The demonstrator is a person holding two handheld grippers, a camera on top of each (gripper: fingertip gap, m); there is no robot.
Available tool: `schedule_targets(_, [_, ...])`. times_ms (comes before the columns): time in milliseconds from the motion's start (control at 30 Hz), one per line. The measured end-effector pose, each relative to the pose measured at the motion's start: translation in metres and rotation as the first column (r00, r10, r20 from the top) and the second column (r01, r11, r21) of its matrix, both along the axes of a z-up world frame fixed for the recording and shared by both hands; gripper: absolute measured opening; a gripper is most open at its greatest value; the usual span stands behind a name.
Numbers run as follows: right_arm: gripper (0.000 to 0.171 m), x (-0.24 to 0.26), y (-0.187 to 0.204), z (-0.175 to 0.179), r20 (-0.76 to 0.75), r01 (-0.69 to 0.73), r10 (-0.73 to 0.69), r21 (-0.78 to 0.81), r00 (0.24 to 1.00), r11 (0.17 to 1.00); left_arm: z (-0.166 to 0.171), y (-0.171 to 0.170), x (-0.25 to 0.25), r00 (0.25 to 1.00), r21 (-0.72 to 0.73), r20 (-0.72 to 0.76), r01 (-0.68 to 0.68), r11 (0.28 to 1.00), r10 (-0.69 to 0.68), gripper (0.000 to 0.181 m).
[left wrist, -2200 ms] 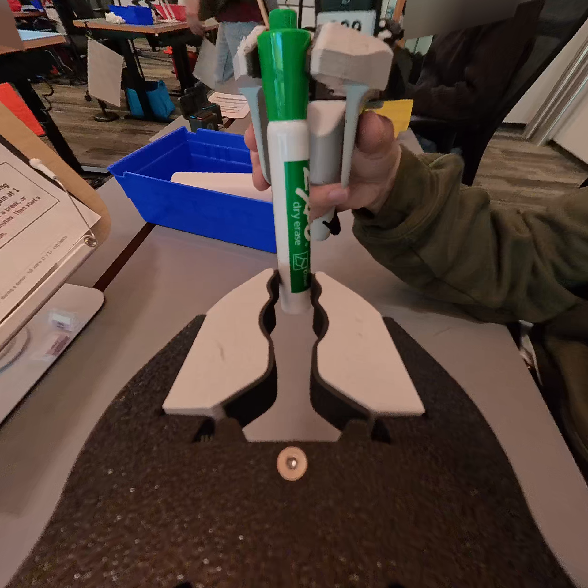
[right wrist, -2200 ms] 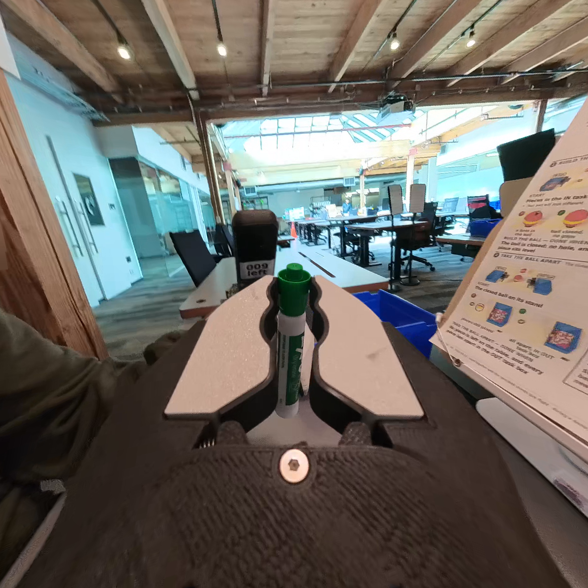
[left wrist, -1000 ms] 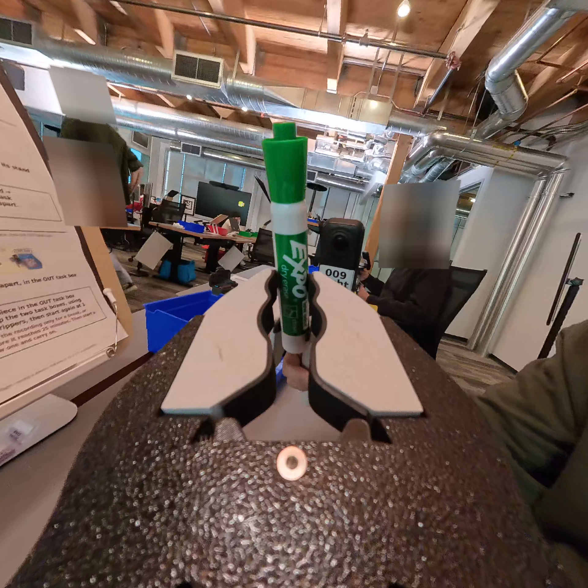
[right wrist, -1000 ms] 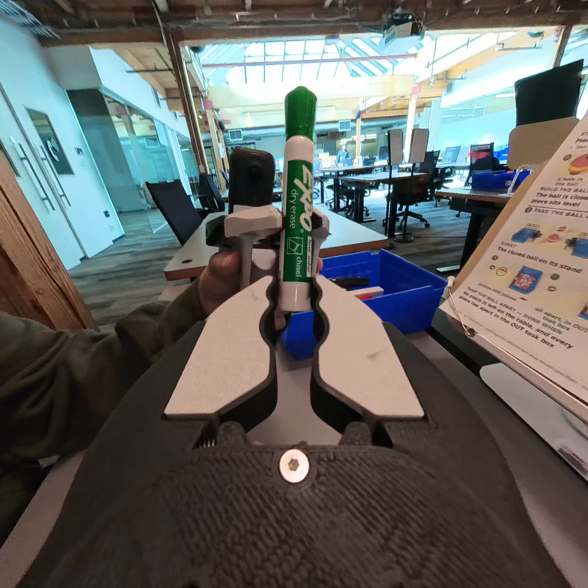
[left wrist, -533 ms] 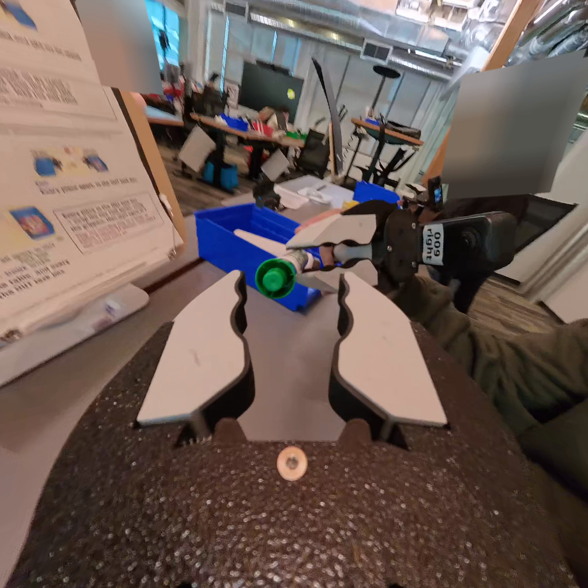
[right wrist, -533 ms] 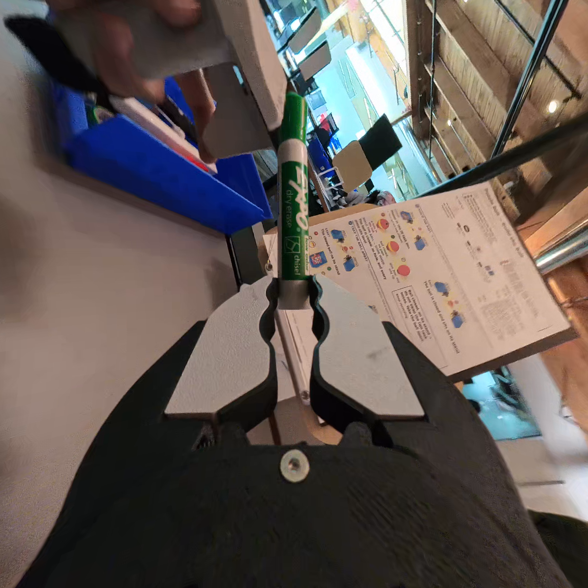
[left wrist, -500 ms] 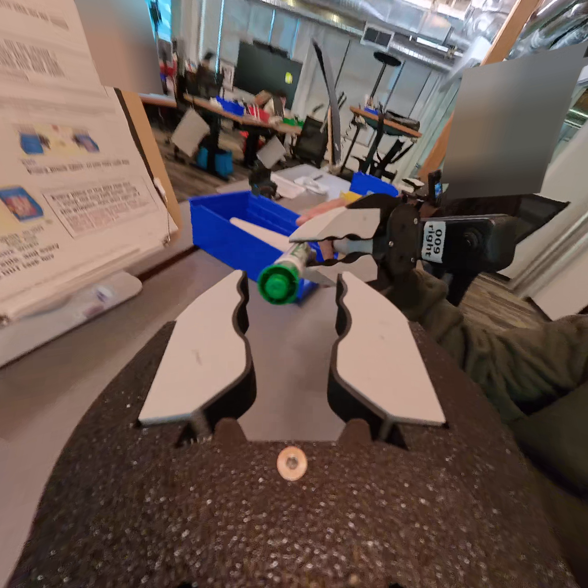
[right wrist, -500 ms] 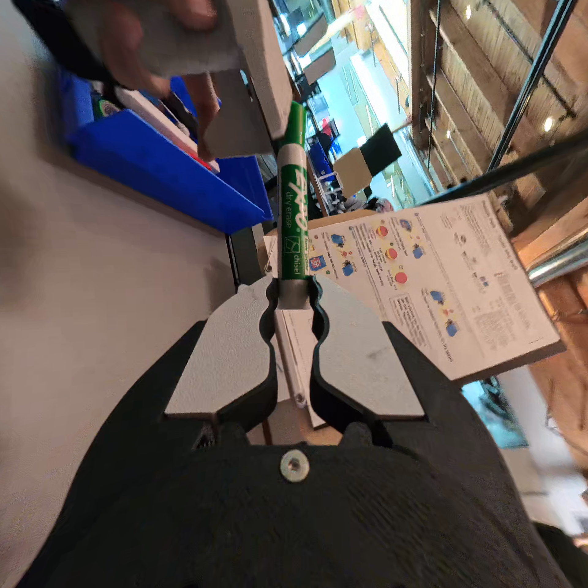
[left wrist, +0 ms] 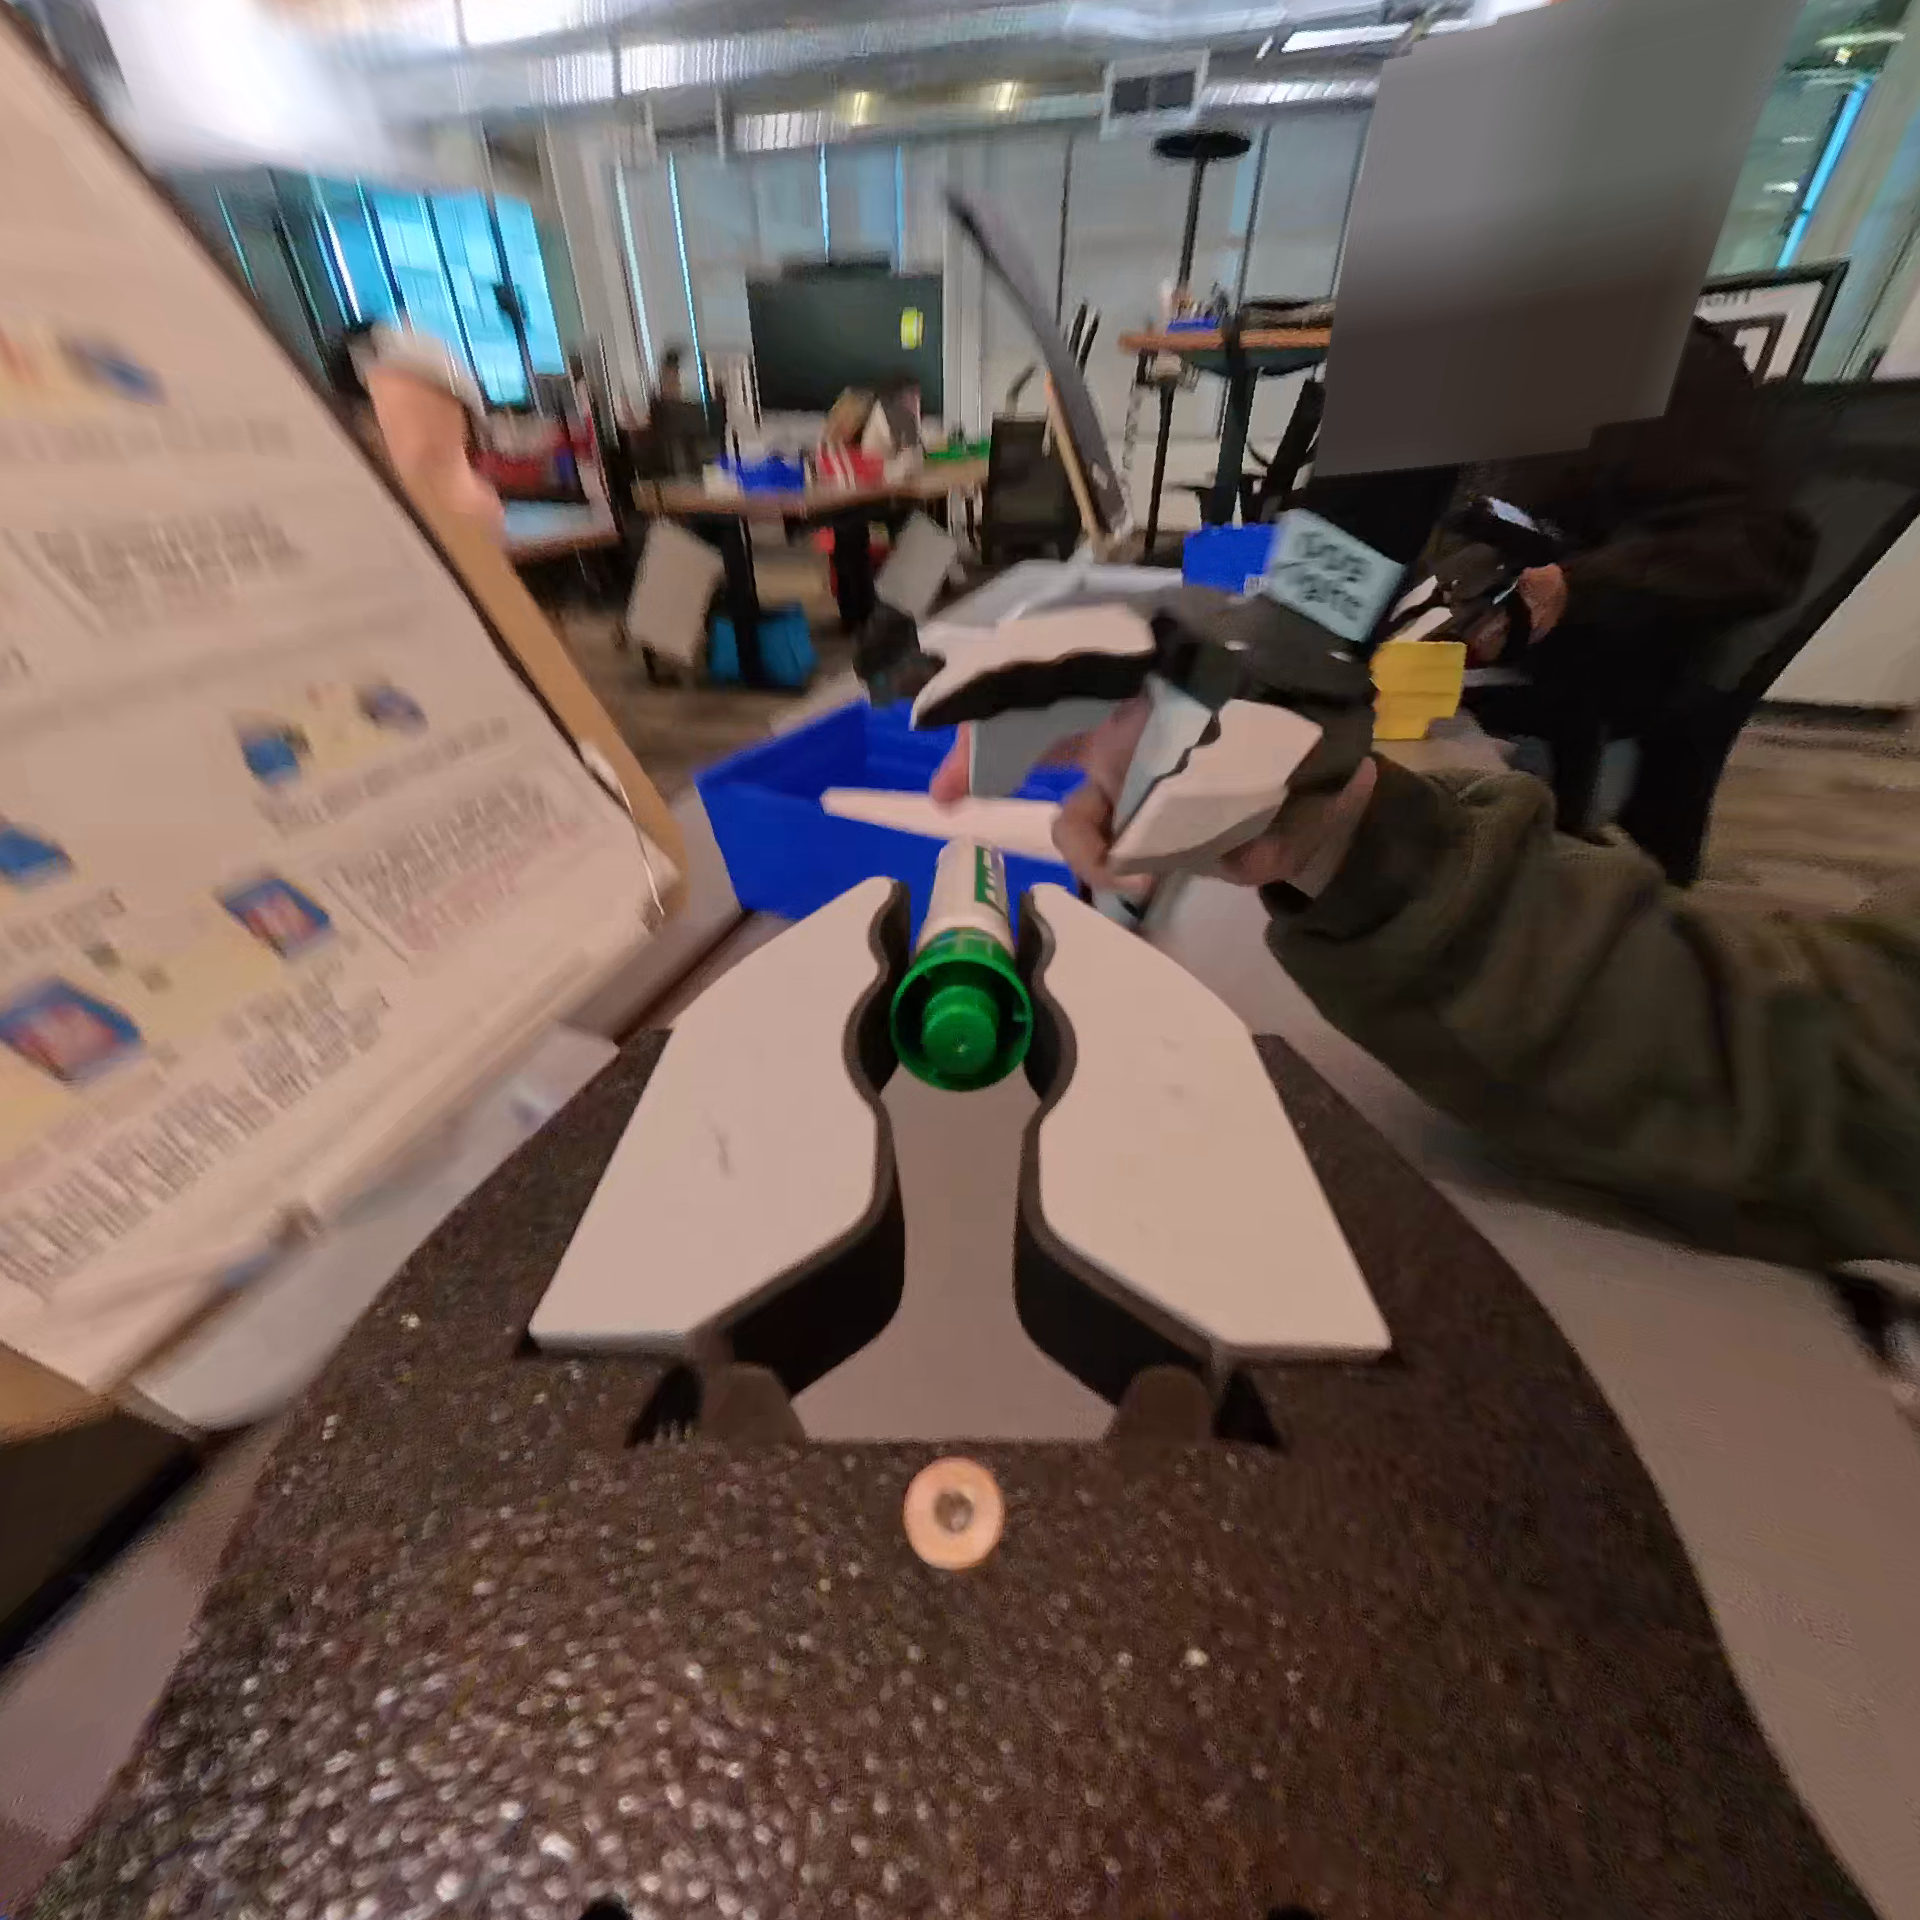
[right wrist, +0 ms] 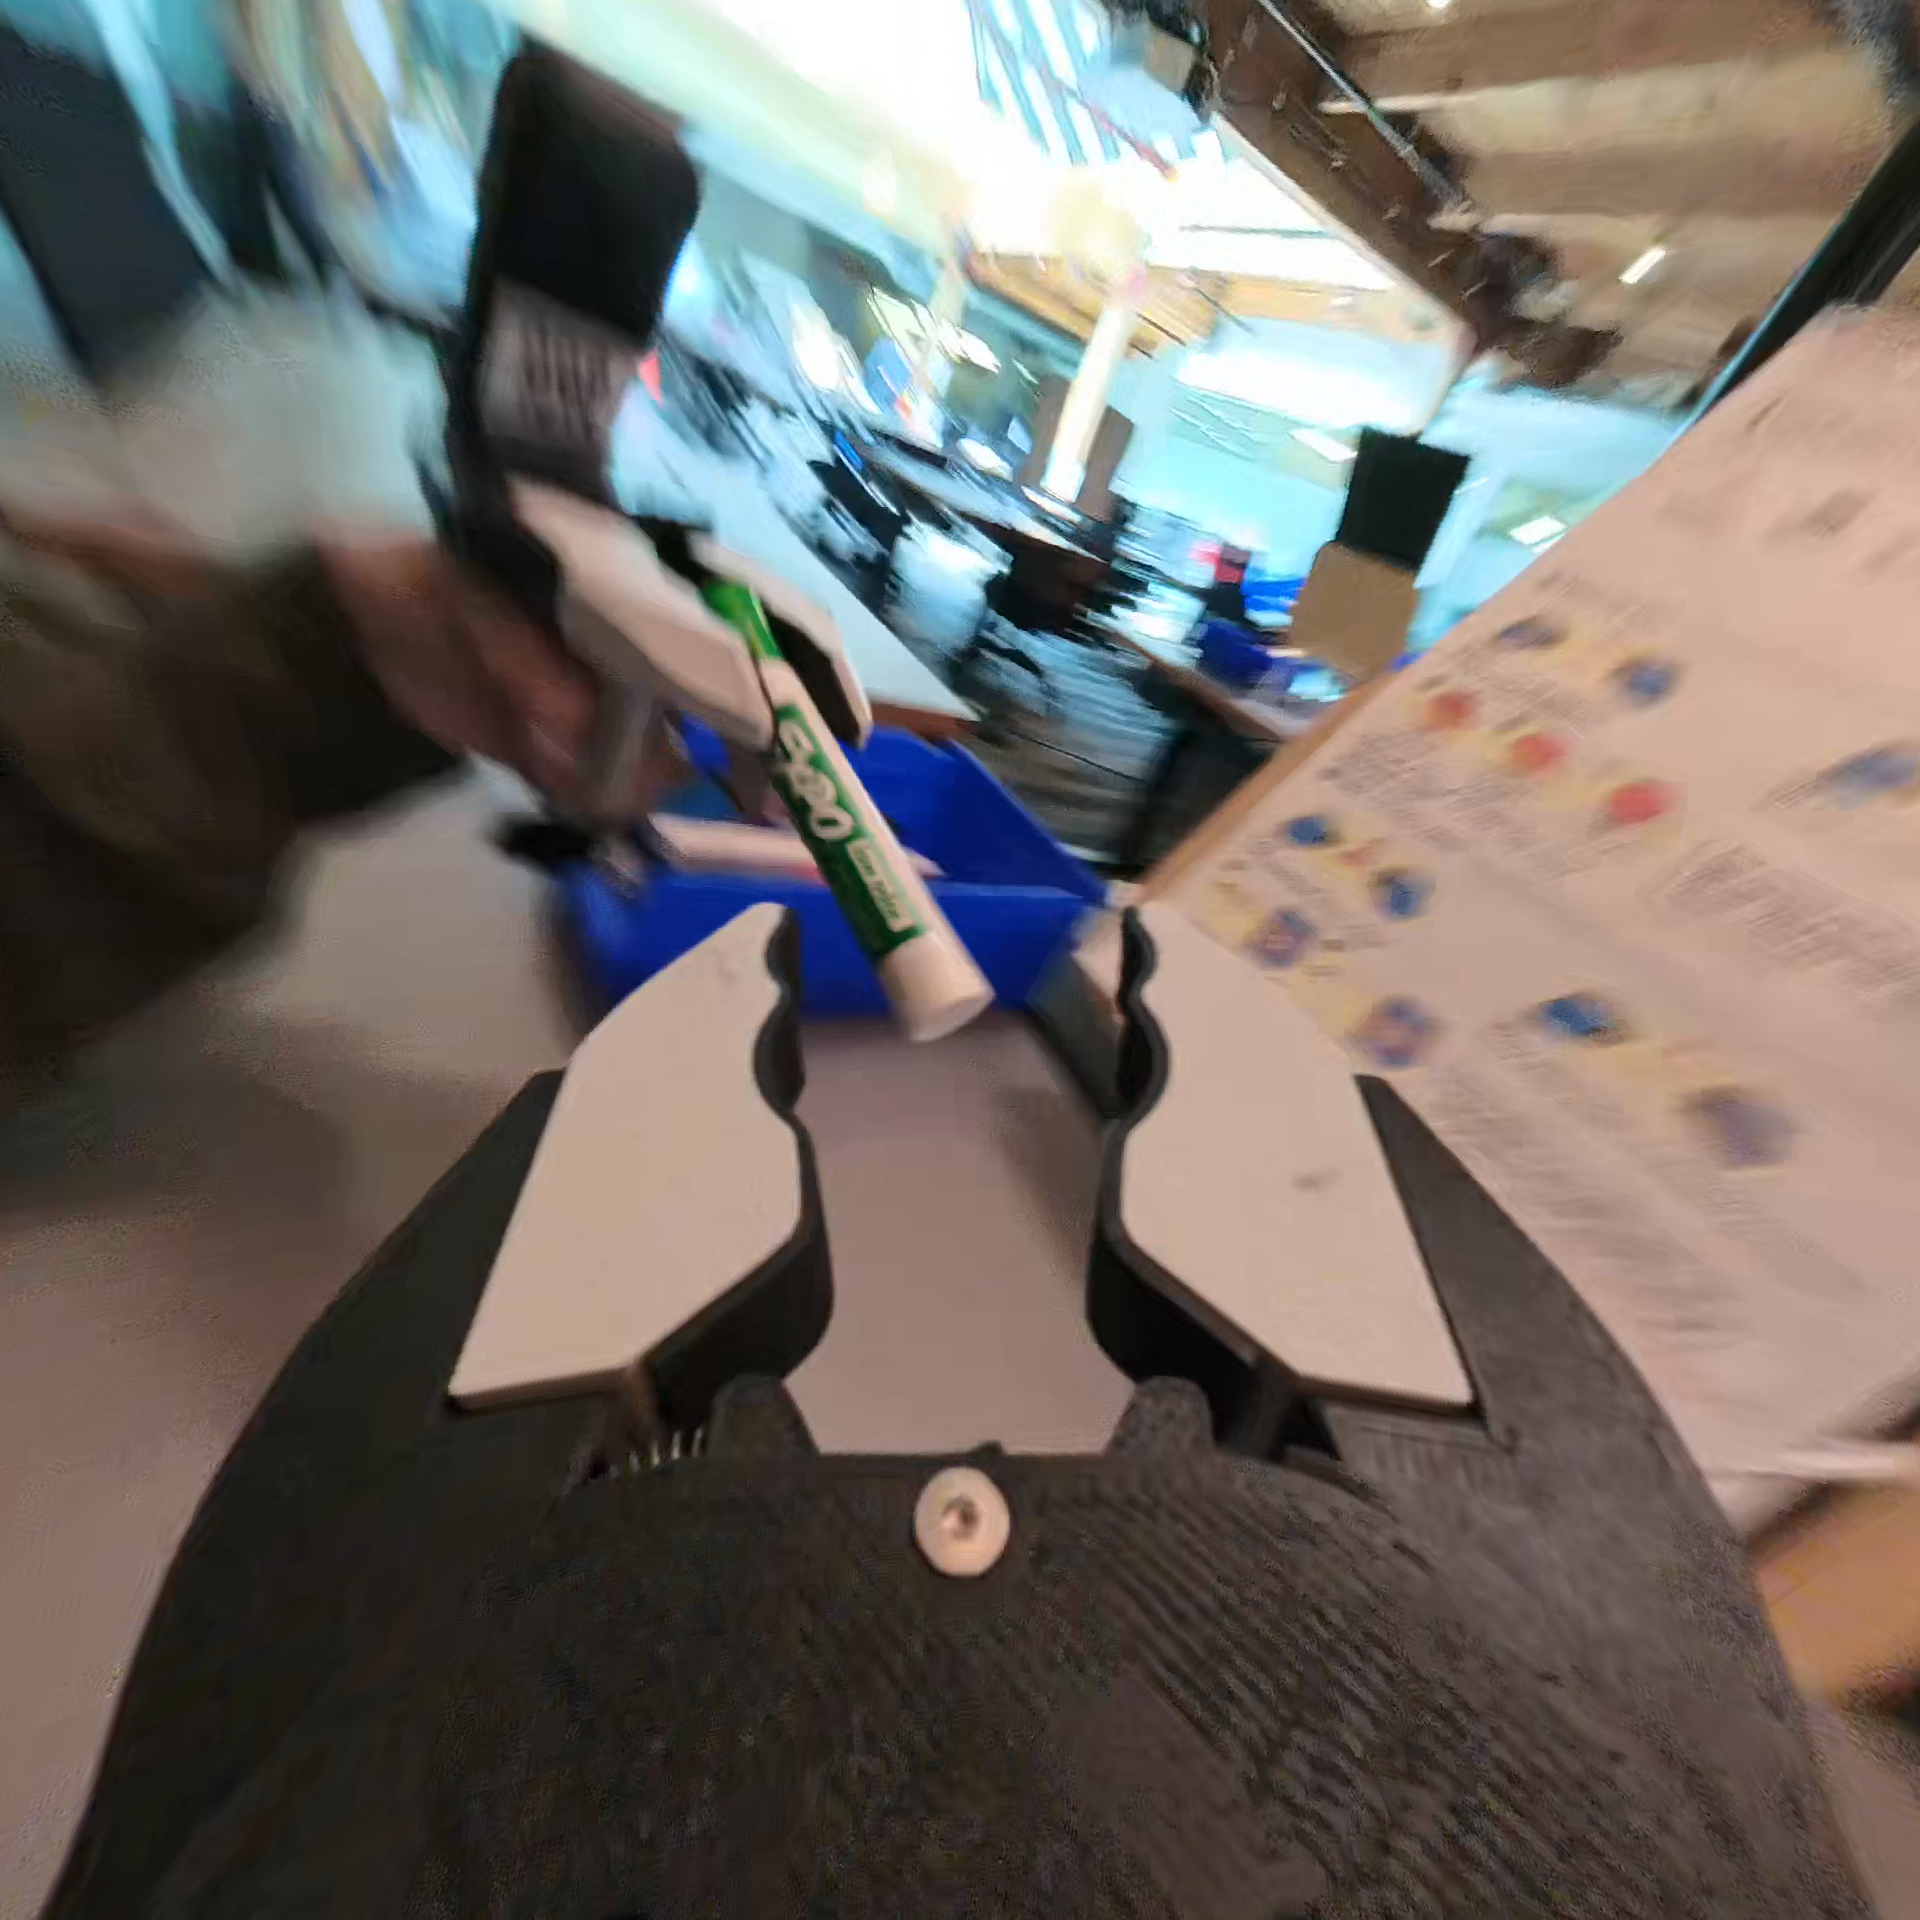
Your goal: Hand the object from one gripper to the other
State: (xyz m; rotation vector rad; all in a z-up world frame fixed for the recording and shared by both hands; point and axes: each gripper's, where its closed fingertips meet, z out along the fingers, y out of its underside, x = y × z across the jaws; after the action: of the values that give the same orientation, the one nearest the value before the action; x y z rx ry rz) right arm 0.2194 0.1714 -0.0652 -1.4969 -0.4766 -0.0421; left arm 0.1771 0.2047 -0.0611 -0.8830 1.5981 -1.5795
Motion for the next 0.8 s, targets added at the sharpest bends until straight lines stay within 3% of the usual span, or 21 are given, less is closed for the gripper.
schedule_targets(33, [0.067,-0.003,-0.004,0.006,-0.213,-0.098,0.093,-0.013,0.973,0.995,0.009,-0.001,-0.004,0.994,0.053,0.106,-0.002,0.999,-0.004,0.019])
schedule_targets(67, [0.072,-0.003,-0.007,0.011,-0.417,-0.188,0.164,-0.017,0.894,0.982,0.017,-0.005,-0.010,0.976,0.113,0.217,0.008,0.994,-0.032,0.019])
schedule_targets(133, [0.070,-0.004,-0.013,0.015,-0.700,-0.374,0.271,0.007,0.661,0.927,0.031,-0.017,-0.023,0.915,0.206,0.393,0.013,0.978,-0.095,0.019])
schedule_targets(200, [0.060,-0.006,-0.018,0.020,-0.812,-0.494,0.345,0.081,0.471,0.866,0.035,-0.026,-0.029,0.882,0.272,0.452,0.006,0.962,-0.133,0.019])
schedule_targets(267, [0.056,-0.008,-0.019,0.025,-0.838,-0.527,0.381,0.136,0.390,0.839,0.033,-0.032,-0.028,0.871,0.334,0.469,-0.020,0.942,-0.148,0.019])
schedule_targets(400, [0.054,-0.032,-0.020,0.012,-0.809,-0.606,0.375,0.029,0.454,0.795,0.027,-0.041,-0.023,0.876,0.392,0.450,-0.021,0.920,-0.172,0.019])
schedule_targets(433, [0.046,-0.033,-0.018,0.012,-0.801,-0.595,0.372,0.024,0.469,0.803,0.024,-0.043,-0.022,0.882,0.404,0.434,-0.006,0.915,-0.185,0.019])
schedule_targets(467, [0.026,-0.033,-0.019,0.015,-0.798,-0.597,0.391,0.050,0.459,0.801,0.021,-0.044,-0.021,0.885,0.416,0.426,-0.007,0.910,-0.187,0.019])
schedule_targets(500, [0.021,-0.032,-0.020,0.019,-0.801,-0.597,0.408,0.080,0.438,0.798,0.021,-0.044,-0.019,0.887,0.422,0.425,-0.016,0.907,-0.182,0.019])
schedule_targets(567, [0.021,-0.031,-0.021,0.019,-0.798,-0.609,0.419,0.083,0.434,0.789,0.019,-0.045,-0.018,0.891,0.426,0.416,-0.014,0.905,-0.181,0.019])
schedule_targets(633, [0.021,-0.030,-0.022,0.019,-0.764,-0.599,0.432,0.076,0.478,0.797,0.014,-0.042,-0.014,0.909,0.437,0.384,-0.024,0.899,-0.163,0.019])
schedule_targets(700, [0.020,-0.027,-0.022,0.020,-0.721,-0.571,0.429,0.057,0.544,0.819,0.003,-0.039,-0.009,0.947,0.432,0.292,-0.008,0.902,-0.131,0.019])
schedule_targets(800, [0.020,-0.010,-0.015,0.004,-0.581,-0.395,0.275,-0.087,0.766,0.915,-0.011,-0.031,-0.002,0.988,0.421,0.142,-0.005,0.907,-0.060,0.048])
